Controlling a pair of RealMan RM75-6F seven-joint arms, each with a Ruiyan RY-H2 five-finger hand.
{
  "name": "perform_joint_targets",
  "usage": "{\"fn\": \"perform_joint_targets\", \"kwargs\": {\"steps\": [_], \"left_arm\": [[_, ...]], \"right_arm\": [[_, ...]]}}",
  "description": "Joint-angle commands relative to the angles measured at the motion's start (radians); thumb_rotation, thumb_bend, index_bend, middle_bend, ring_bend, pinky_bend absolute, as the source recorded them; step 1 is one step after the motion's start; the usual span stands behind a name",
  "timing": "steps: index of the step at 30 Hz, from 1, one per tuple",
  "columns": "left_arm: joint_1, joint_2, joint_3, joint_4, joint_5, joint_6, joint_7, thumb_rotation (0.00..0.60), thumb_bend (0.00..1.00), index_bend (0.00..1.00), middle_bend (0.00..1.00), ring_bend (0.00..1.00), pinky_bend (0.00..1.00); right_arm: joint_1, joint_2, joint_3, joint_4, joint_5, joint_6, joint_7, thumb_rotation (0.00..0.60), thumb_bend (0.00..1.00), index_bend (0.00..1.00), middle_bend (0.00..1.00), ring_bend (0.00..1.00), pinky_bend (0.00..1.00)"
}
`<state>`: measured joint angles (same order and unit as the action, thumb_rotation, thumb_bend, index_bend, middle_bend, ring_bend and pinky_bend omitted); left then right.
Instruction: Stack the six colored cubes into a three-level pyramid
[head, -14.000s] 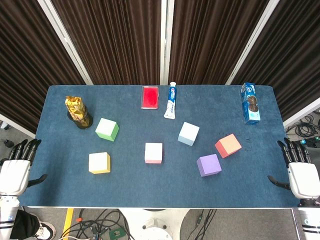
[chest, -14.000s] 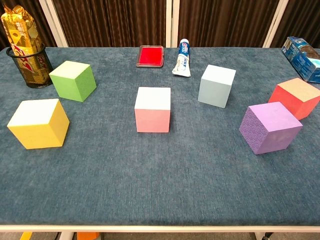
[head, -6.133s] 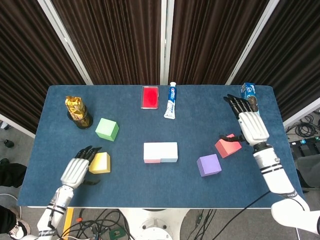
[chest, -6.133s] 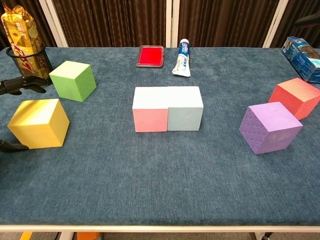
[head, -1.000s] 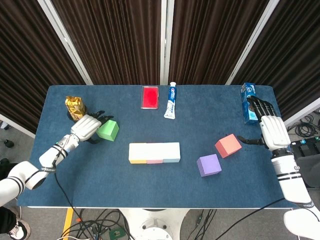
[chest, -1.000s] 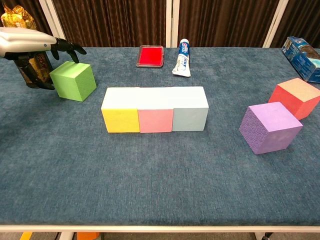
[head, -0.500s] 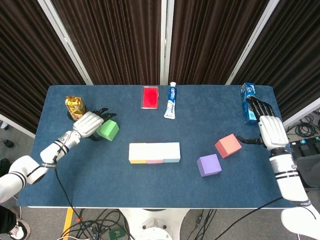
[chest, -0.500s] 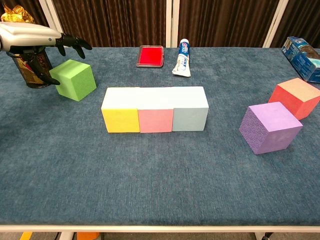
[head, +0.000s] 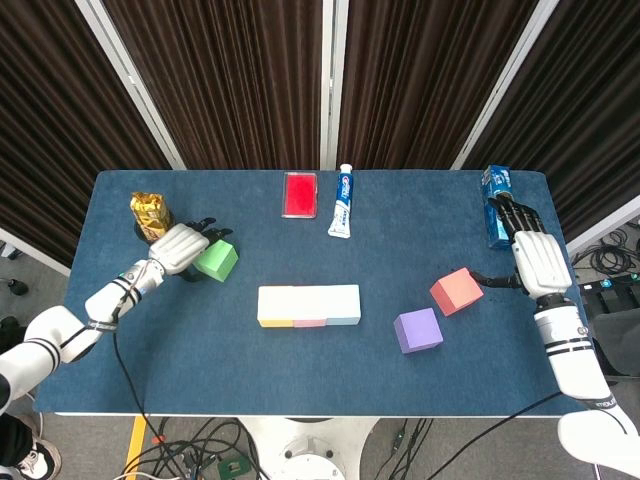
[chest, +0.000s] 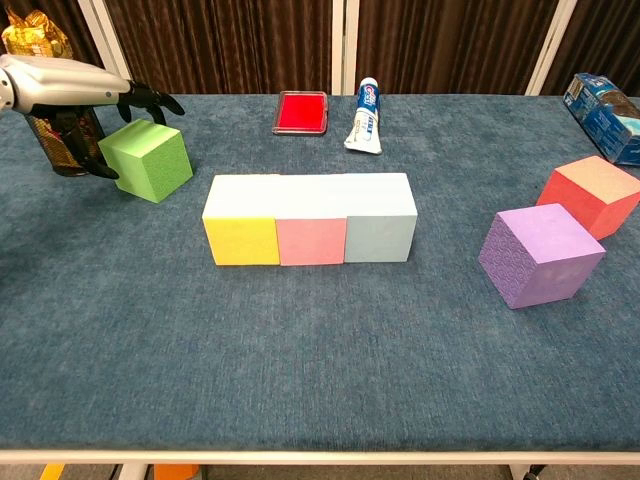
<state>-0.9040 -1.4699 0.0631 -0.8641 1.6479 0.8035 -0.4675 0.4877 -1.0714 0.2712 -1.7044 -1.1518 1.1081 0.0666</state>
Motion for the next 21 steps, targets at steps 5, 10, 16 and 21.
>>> {"fn": "perform_joint_targets", "kwargs": {"steps": [5,10,16,21], "left_arm": [[0.016,-0.003,-0.019,-0.009,-0.023,0.053,0.017,0.6,0.28,0.14,0.45,0.07,0.26],[0.038,0.073,-0.076,-0.17,-0.103,0.076,0.105,0.6,0.29,0.16,0.53,0.17,0.32],[0.067,0.27,-0.193,-0.587,-0.454,-0.011,0.407,0.6,0.28,0.2,0.58,0.23,0.37],[0.039,0.388,-0.201,-0.89,-0.848,0.022,0.681,0.6,0.28,0.2,0.58,0.23,0.37]], "right_arm": [[-0.008,0.002,0.001,0.008,-0.01,0.008,0.021,0.6,0.0,0.0,0.01,0.0,0.0],[-0.007,0.003,0.0,0.025,-0.024,-0.003,0.049,0.6,0.0,0.0,0.01,0.0,0.0],[0.01,0.007,0.005,0.053,-0.052,-0.032,0.089,0.6,0.0,0.0,0.01,0.0,0.0],[0.024,0.015,0.014,0.069,-0.074,-0.05,0.134,0.6,0.0,0.0,0.02,0.0,0.0]]}}
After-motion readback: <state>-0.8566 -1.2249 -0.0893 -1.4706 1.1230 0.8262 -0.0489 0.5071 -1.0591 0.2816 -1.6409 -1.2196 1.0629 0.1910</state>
